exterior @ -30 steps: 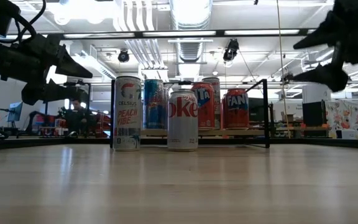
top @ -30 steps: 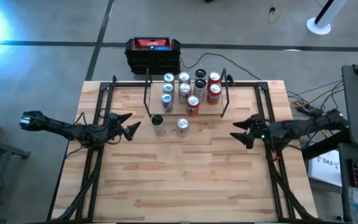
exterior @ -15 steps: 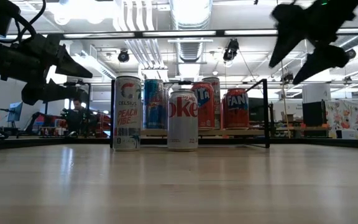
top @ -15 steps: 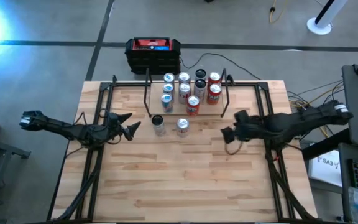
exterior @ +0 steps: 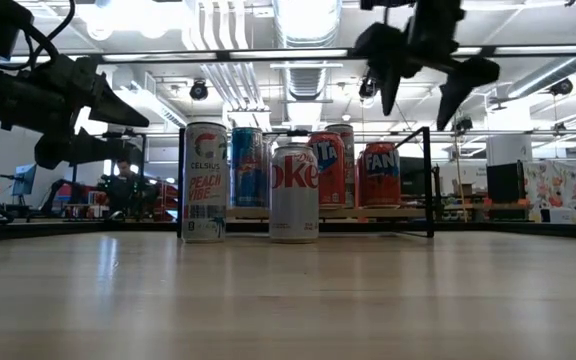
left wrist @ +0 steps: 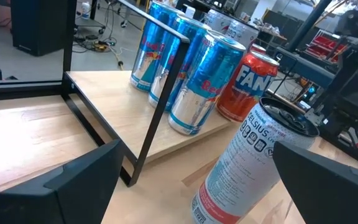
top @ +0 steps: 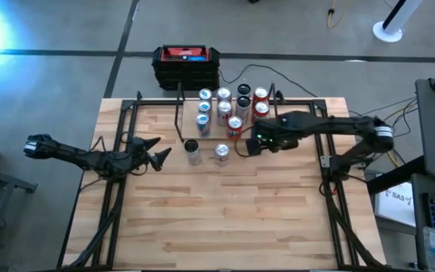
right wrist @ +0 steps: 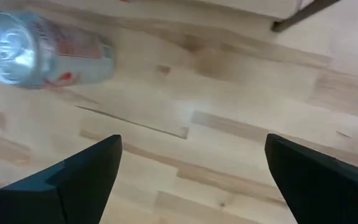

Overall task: Place canned beverage on shelf
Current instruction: Adjust the red soda can

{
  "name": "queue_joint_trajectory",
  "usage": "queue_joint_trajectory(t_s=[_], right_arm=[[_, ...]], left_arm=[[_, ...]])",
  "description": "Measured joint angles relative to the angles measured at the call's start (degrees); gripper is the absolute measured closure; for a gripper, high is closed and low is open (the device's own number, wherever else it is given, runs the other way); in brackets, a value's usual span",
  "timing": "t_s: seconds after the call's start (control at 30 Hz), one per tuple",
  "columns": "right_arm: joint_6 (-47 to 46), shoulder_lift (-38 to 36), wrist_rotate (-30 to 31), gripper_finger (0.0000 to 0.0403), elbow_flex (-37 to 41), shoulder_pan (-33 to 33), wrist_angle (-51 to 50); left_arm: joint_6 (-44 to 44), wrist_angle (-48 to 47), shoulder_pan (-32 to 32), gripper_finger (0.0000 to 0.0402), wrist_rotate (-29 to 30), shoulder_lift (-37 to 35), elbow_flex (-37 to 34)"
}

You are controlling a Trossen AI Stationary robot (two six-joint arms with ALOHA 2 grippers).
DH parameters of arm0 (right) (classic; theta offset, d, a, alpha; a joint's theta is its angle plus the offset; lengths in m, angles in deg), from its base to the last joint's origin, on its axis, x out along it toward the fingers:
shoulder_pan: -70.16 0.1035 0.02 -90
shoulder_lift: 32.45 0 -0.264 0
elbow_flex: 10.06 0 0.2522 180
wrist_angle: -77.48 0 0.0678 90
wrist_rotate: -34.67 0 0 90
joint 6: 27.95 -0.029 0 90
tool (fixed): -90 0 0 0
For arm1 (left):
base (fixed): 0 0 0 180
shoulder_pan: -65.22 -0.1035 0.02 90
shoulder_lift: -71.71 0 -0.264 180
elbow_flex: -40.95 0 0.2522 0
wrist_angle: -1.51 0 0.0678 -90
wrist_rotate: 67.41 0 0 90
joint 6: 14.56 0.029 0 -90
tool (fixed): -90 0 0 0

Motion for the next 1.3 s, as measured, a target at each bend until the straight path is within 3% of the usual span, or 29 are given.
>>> queue_joint_trajectory(t_s=[0.2,0.7,0.97,1.3], right_arm=[[-1.1,8.1,0.5,0.0023,-13.4,0.0,-9.1],[-2.9,29.3,0.5,0.0023,-39.8,-3.4,-20.0],[-4.1,35.1,0.4,0.0023,-46.4,-5.6,-21.2],[-4.4,37.1,0.5,0.0023,-47.9,-9.3,-18.5]], left_arm=[[0.0,0.1,0.0,0.0003,0.0,0.1,0.0],[0.0,0.1,0.0,0.0003,0.0,0.7,0.0],[0.0,0.1,0.0,0.0003,0.0,0.7,0.0],[0.0,0.1,0.0,0.0003,0.0,0.7,0.0]])
